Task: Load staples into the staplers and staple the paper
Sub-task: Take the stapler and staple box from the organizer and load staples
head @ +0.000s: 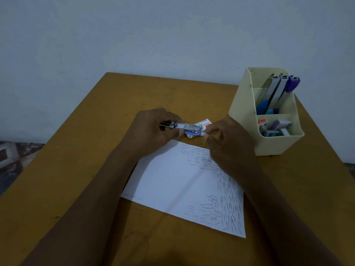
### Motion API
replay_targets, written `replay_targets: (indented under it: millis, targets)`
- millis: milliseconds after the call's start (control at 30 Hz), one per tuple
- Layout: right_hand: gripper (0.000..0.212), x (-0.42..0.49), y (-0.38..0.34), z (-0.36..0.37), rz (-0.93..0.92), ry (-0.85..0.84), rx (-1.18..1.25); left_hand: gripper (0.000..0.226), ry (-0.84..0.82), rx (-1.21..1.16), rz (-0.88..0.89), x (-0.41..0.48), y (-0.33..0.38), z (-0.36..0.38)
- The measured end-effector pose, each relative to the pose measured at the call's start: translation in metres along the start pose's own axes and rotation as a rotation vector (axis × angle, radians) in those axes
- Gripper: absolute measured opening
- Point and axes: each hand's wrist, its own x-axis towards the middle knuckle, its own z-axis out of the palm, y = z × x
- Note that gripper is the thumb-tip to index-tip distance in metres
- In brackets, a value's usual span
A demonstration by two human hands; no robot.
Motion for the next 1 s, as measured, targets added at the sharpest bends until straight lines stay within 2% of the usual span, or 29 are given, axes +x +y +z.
replay_targets:
  millis: [167,333,433,600,1000]
  targets:
    - [0.008,0.001,0.000,-0.004,-0.031,0.060,-0.079,0.023,-0.011,0.019,-0.022,0.000,-0.003,0.001]
    - [0.006,0.002,0.000,-0.004,-0.039,0.160,0.037,0.024,-0.029,0.025,-0.011,0.001,-0.004,0.003]
    - [0.009,0.002,-0.005,-0.002,-0.074,0.160,0.116,0.026,-0.051,0.044,0.017,0.001,-0.005,0.006]
    - [0.015,0.000,-0.007,0.007,-0.163,0.156,0.099,0.025,-0.075,0.073,0.079,0.000,-0.002,0.011]
    - [0.011,0.000,-0.004,0.009,-0.202,0.170,0.094,0.026,-0.081,0.078,0.094,0.000,0.000,0.011]
